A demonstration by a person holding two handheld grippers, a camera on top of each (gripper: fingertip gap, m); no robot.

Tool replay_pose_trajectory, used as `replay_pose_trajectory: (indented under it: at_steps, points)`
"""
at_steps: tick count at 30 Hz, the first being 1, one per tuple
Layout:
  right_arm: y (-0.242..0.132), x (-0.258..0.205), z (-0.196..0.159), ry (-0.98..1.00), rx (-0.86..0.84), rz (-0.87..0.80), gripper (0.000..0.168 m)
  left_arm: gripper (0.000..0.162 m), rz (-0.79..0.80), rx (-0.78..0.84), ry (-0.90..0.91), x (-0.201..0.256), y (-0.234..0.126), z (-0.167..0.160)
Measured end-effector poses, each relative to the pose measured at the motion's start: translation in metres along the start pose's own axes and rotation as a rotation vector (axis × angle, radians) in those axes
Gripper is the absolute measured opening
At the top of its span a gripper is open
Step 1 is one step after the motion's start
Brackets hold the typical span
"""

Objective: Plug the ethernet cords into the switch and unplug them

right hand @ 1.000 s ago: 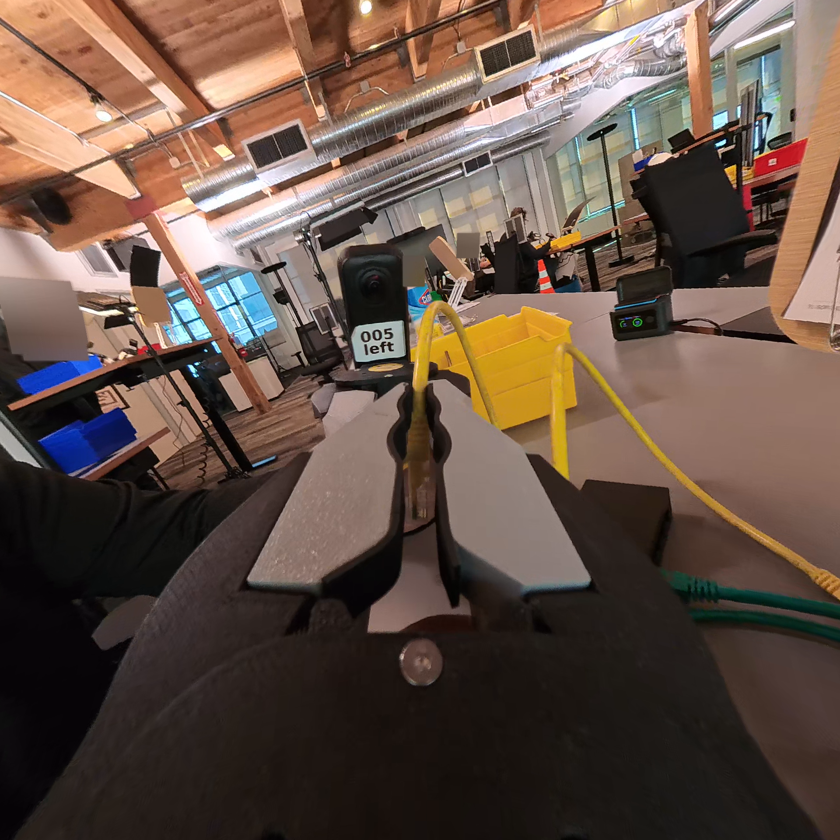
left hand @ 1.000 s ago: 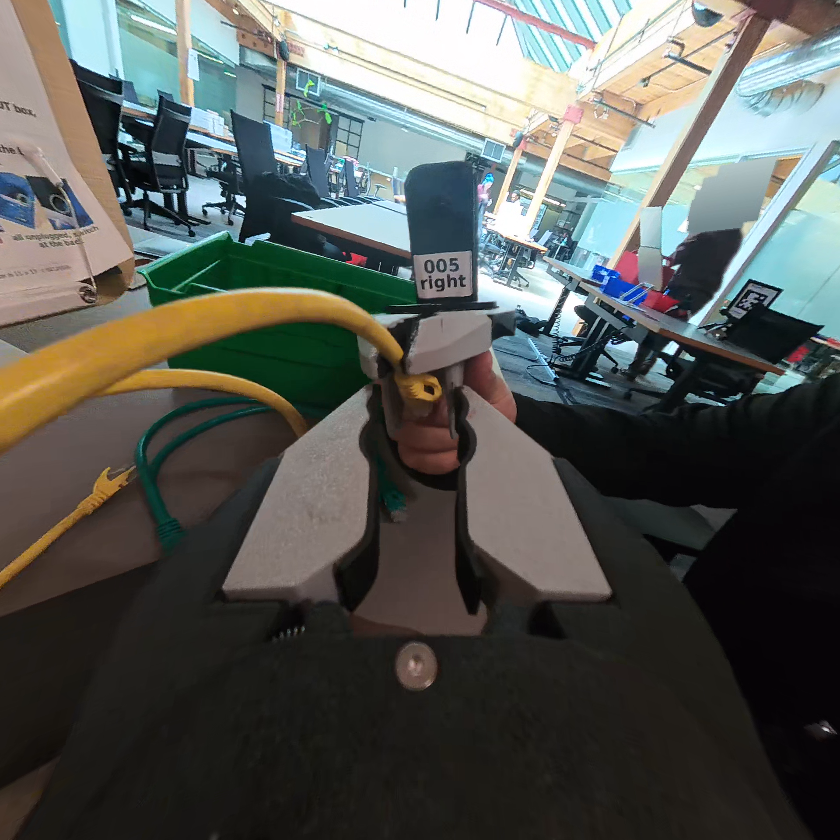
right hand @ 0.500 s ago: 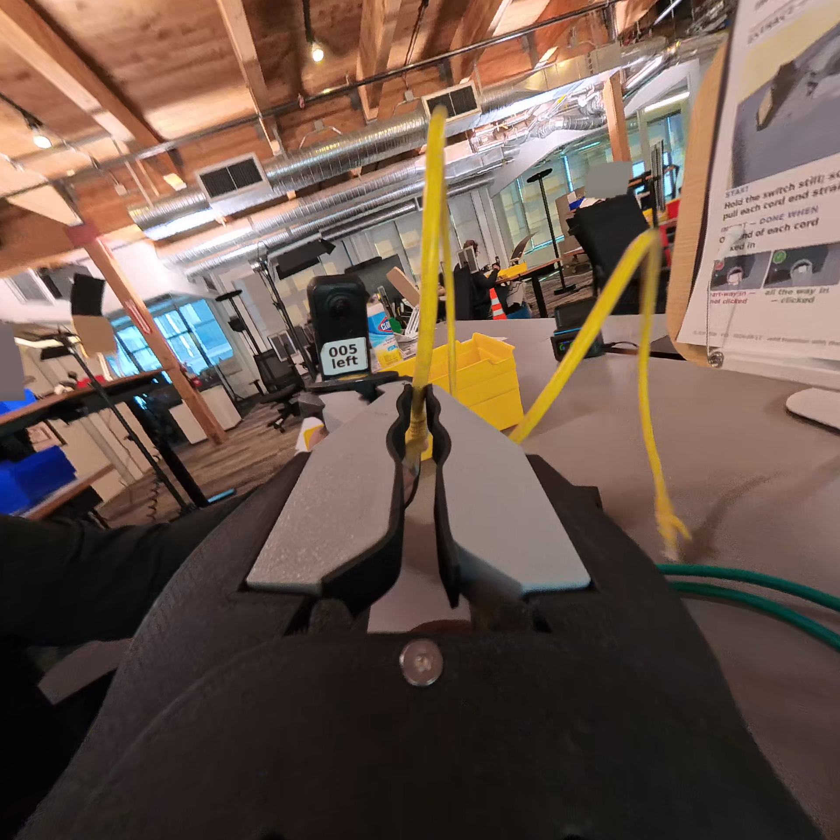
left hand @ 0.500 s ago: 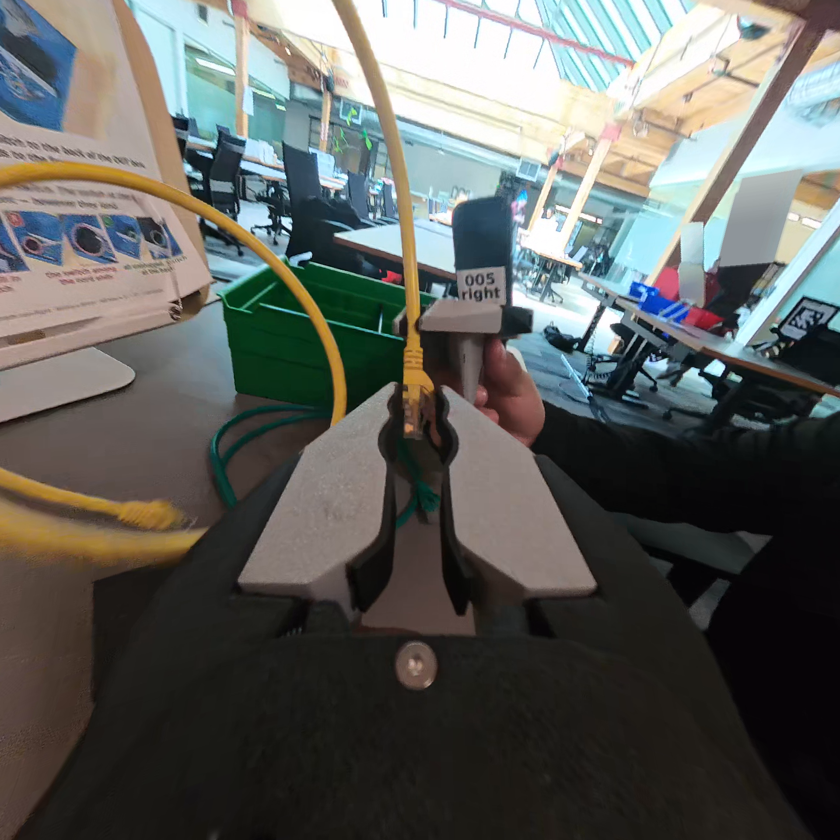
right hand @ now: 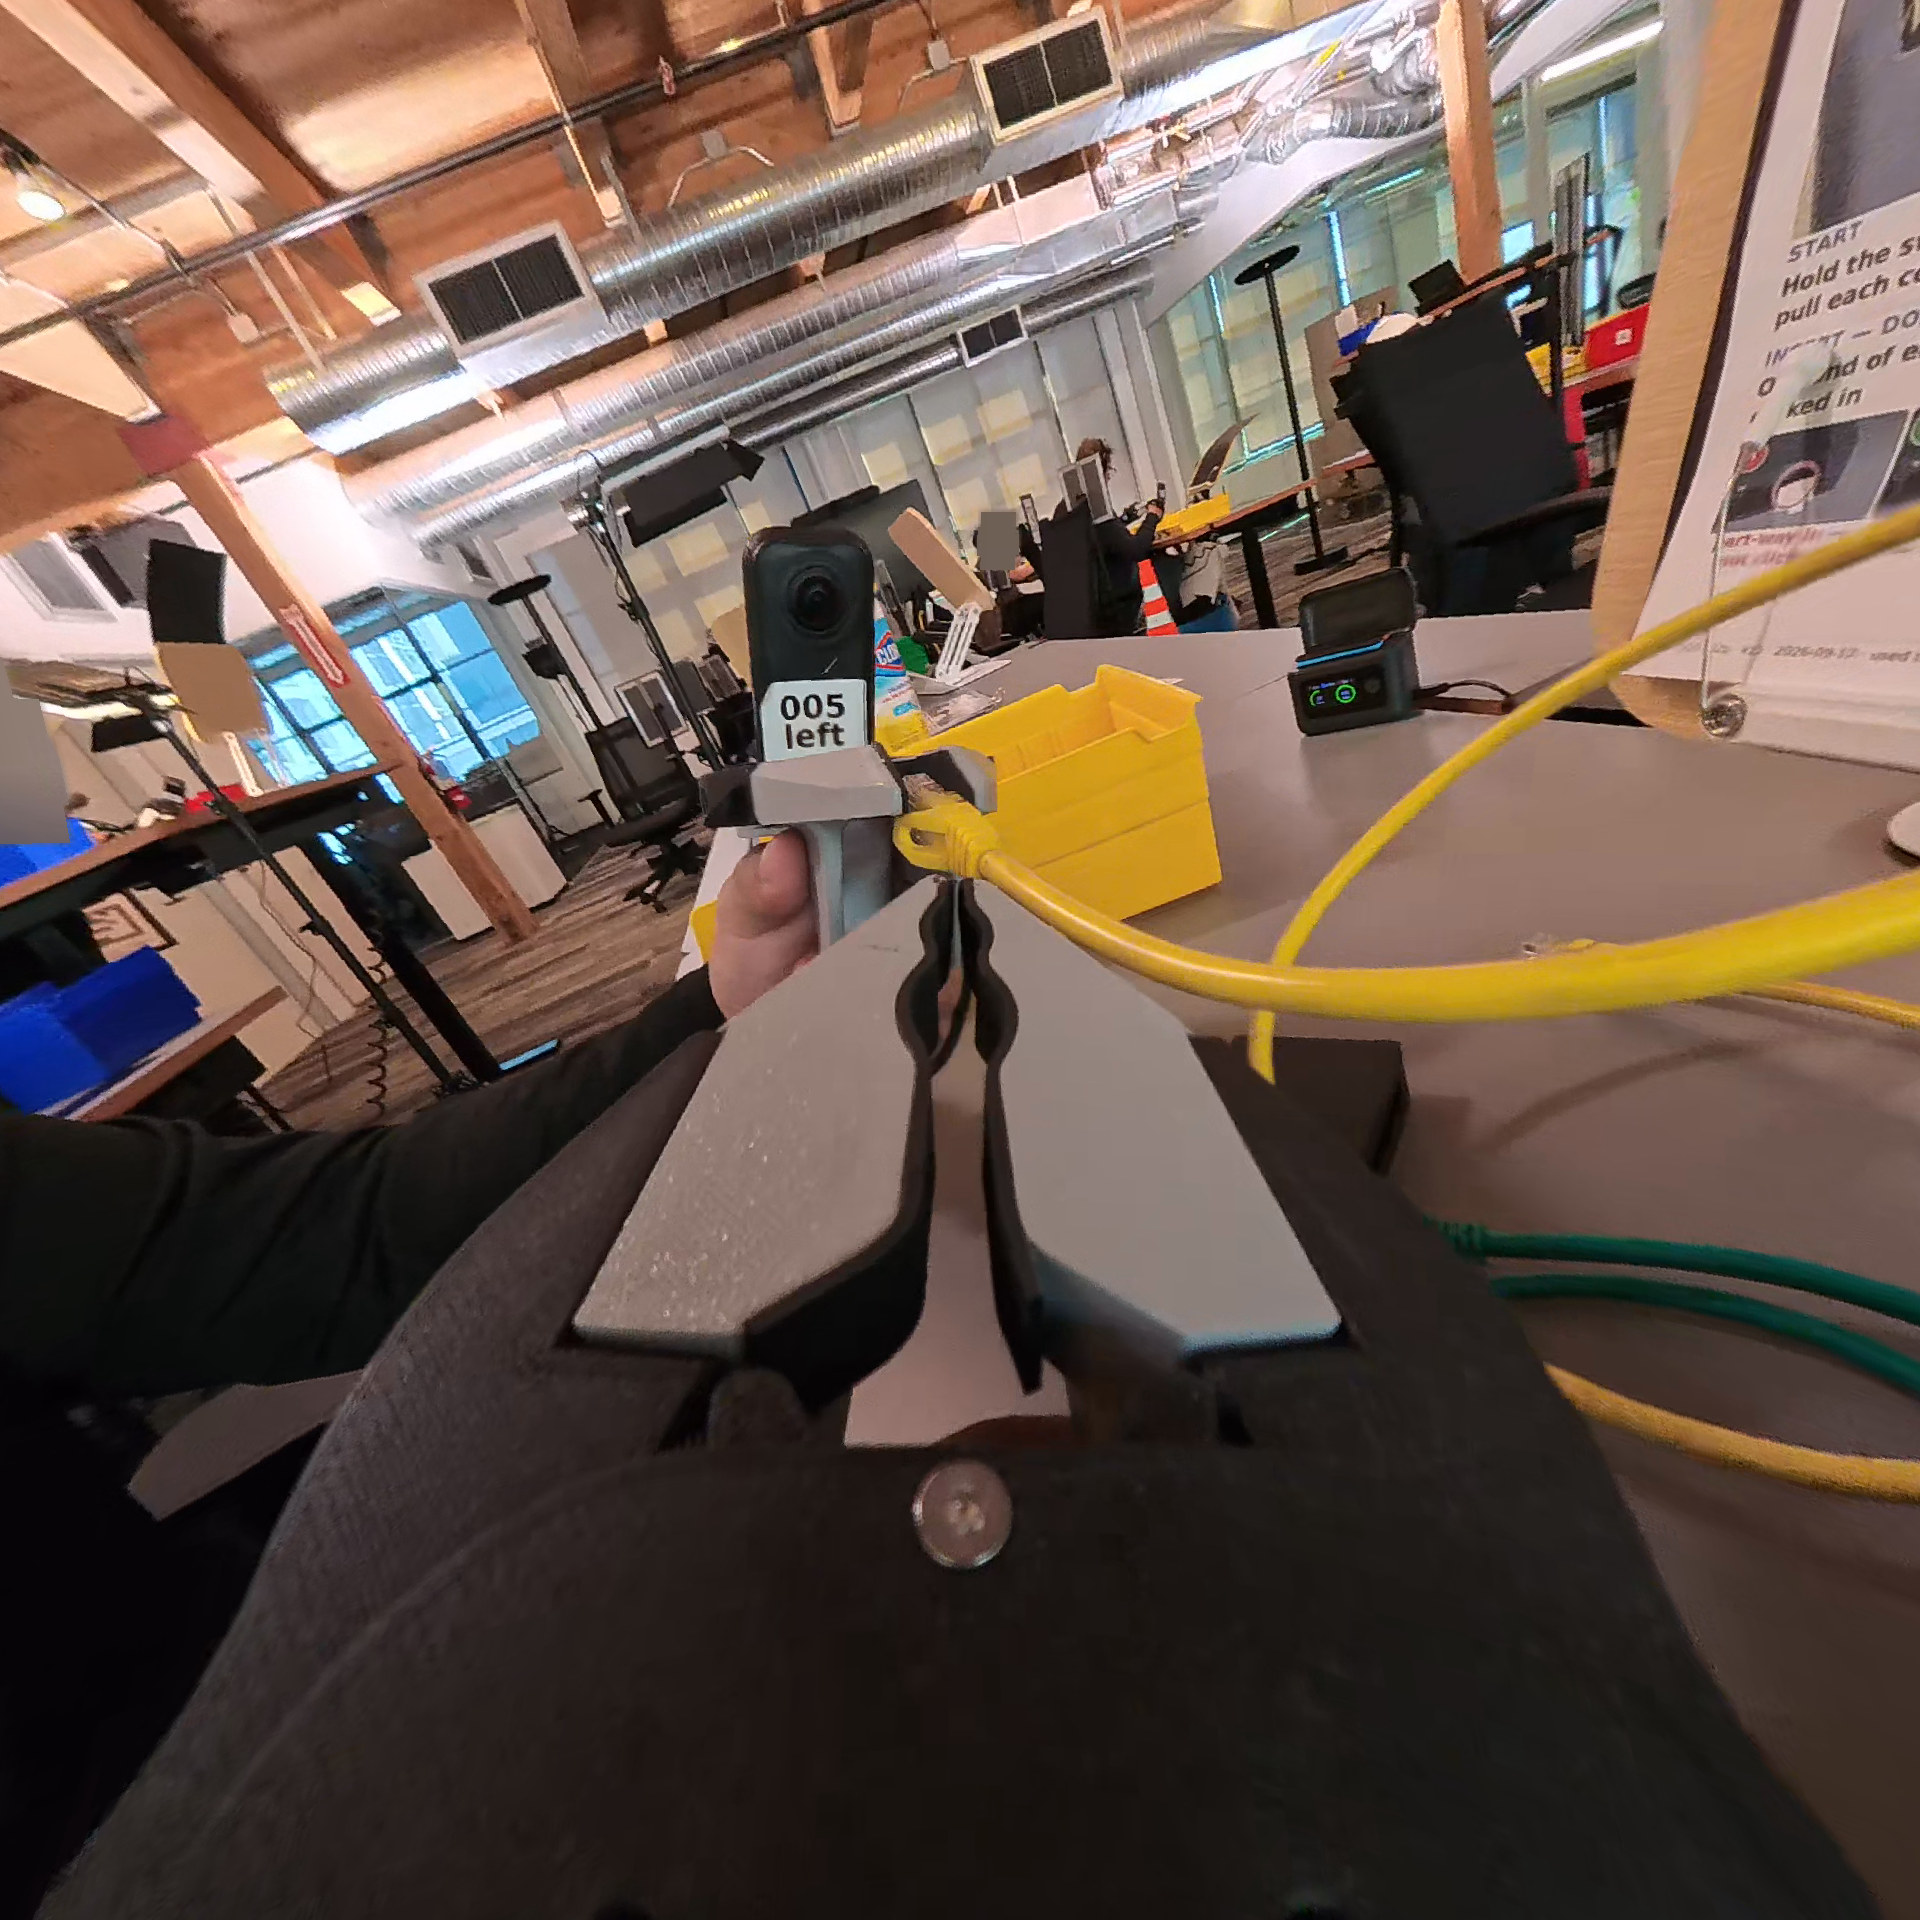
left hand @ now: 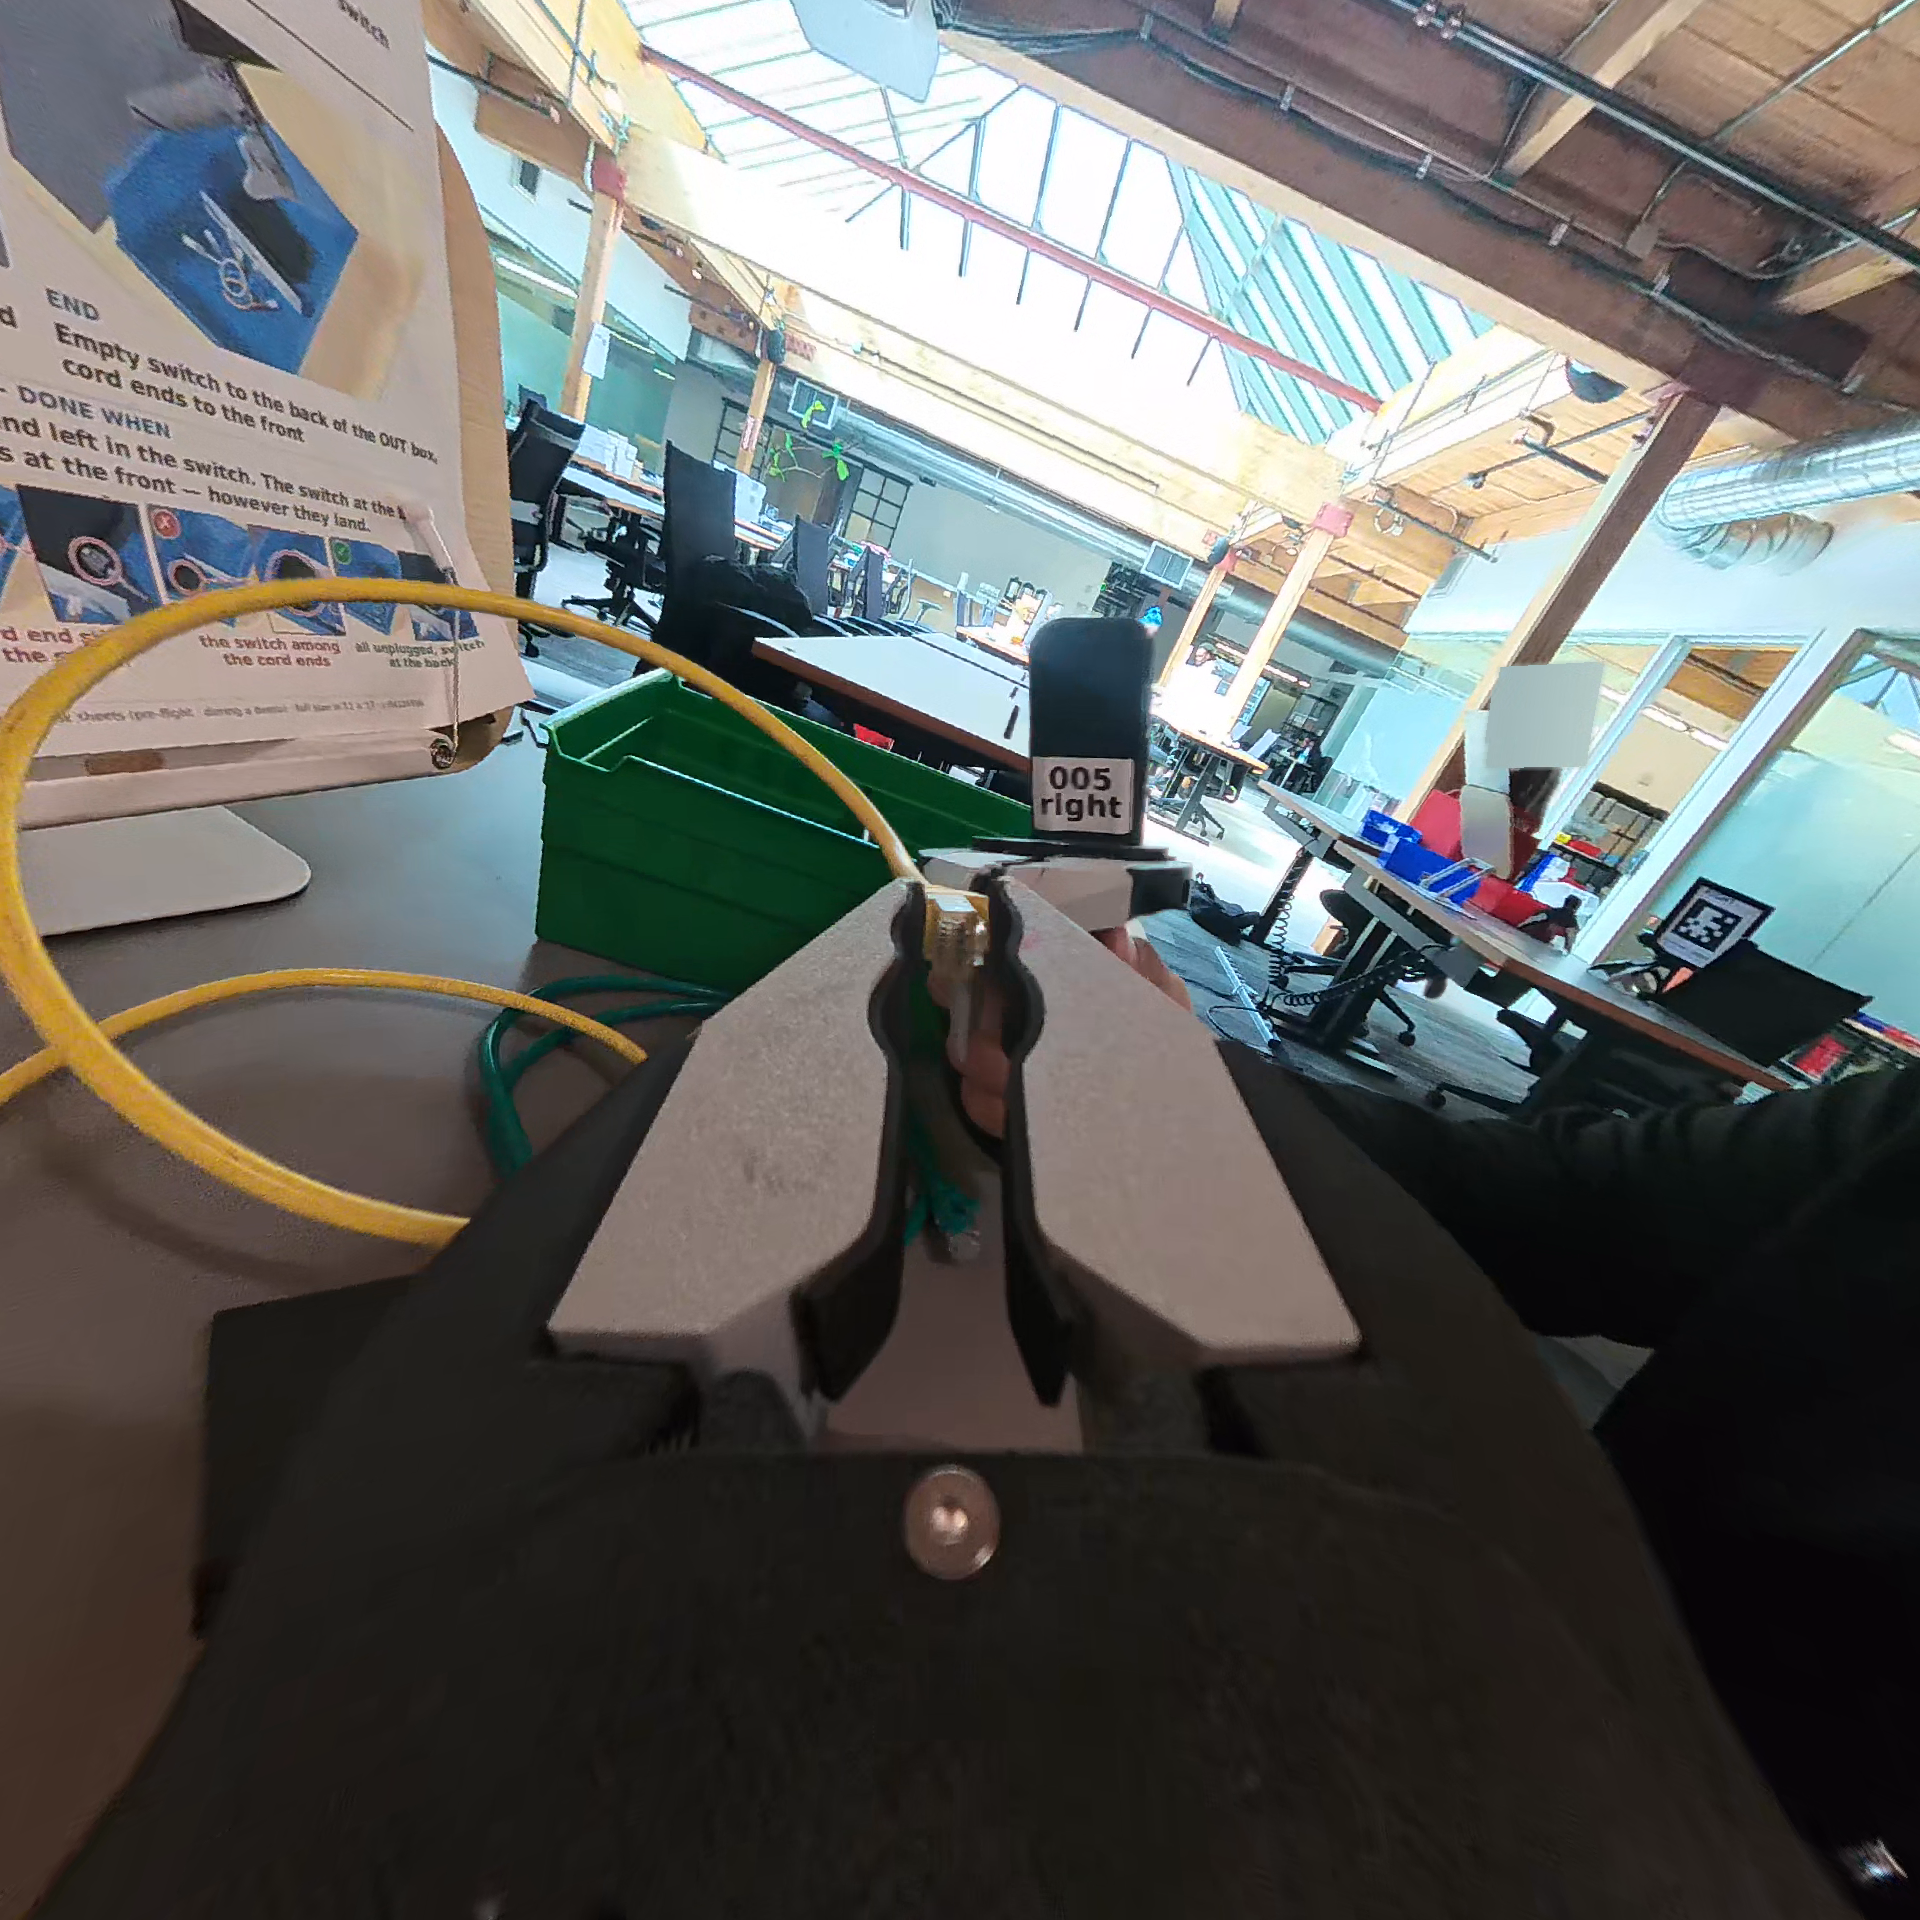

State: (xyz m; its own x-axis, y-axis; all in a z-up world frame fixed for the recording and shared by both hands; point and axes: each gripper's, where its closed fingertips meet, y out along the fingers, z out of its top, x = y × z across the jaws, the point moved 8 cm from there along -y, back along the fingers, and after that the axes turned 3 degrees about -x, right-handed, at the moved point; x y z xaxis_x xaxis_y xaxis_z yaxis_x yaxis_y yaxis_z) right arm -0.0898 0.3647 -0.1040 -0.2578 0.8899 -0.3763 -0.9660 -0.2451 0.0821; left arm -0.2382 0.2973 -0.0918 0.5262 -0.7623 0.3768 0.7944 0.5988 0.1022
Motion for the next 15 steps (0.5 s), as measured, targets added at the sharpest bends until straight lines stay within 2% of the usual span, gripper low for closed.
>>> replay_pose_trajectory:
  at_steps: [15]
  points:
    - [0.0025, 0.0015, -0.0038, 0.039, -0.036, 0.02, 0.002, 0.009, 0.035, 0.023, 0.008, -0.0013, 0.0025, -0.0013]
